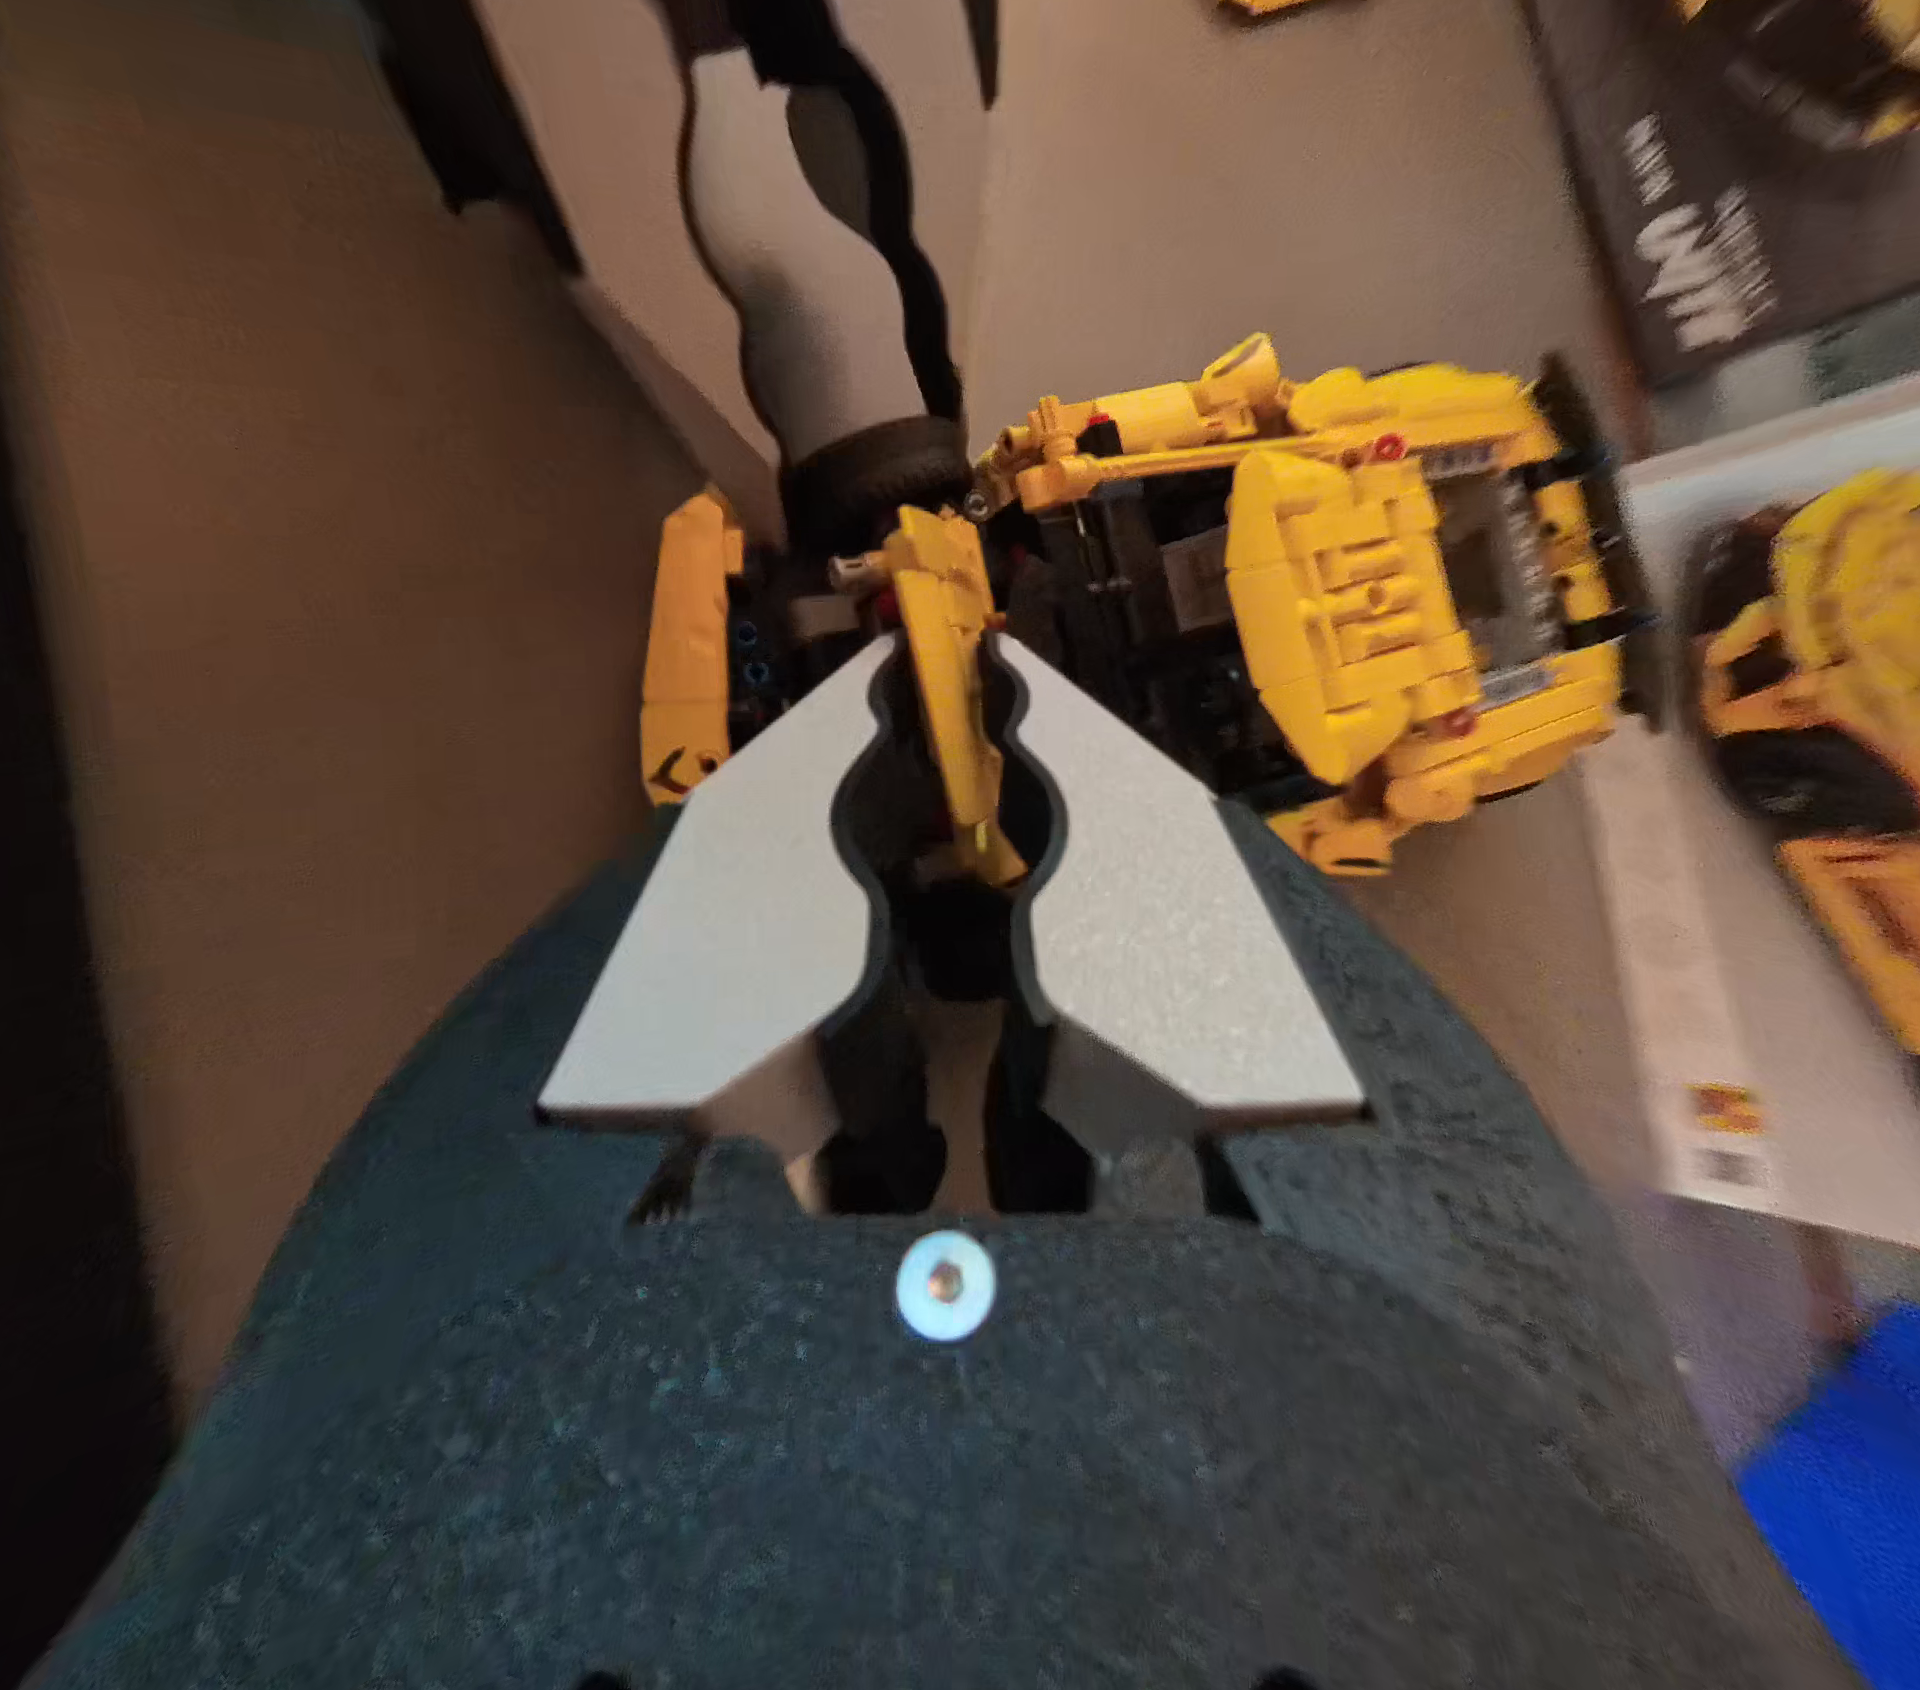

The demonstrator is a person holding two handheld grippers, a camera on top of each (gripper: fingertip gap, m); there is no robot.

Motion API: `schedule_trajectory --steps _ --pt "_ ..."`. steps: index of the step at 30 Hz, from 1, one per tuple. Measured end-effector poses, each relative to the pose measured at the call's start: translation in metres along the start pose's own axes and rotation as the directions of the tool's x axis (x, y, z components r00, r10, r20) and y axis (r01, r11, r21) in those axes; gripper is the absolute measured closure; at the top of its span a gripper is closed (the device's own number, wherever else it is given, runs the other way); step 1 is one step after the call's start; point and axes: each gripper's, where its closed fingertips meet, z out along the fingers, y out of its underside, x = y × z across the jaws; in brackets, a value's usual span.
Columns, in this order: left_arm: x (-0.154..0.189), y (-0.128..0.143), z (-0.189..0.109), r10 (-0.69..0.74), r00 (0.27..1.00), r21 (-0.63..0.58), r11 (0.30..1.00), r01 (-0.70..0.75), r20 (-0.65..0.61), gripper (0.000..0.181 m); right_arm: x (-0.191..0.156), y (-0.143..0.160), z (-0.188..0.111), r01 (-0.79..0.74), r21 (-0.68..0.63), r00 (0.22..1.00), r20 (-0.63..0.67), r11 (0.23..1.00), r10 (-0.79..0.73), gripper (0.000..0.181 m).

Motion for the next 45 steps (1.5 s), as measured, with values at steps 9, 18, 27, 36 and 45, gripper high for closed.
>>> schedule_trajectory --steps 9,18,27,36,45 --pt "0.000 0.000 0.001 0.015 1.000 -0.003 1.000 -0.015 0.013 0.138 0.002 -0.003 -0.001 -0.476 0.053 0.836 0.336 0.878 0.433 0.165" --pt "0.000 0.000 0.001 0.018 1.000 -0.004 1.000 -0.018 0.012 0.138 0.009 -0.002 -0.005 -0.236 -0.213 0.826 0.469 0.948 0.311 0.172" --pt "-0.001 0.002 0.000 -0.010 1.000 -0.007 1.000 0.010 0.000 0.138 0.013 -0.001 -0.019 0.065 0.021 0.997 0.036 0.998 -0.066 0.173" --pt "-0.001 0.002 0.000 -0.026 1.000 -0.008 1.000 0.026 0.001 0.138 0.052 0.004 -0.087 -0.560 0.389 0.828 0.258 0.731 0.497 0.176" --pt "-0.003 -0.074 -0.063 -0.286 0.939 0.408 0.847 0.340 -0.188 0.139 0.034 -0.055 -0.046 -0.703 0.478 0.709 0.422 0.526 0.564 0.175"
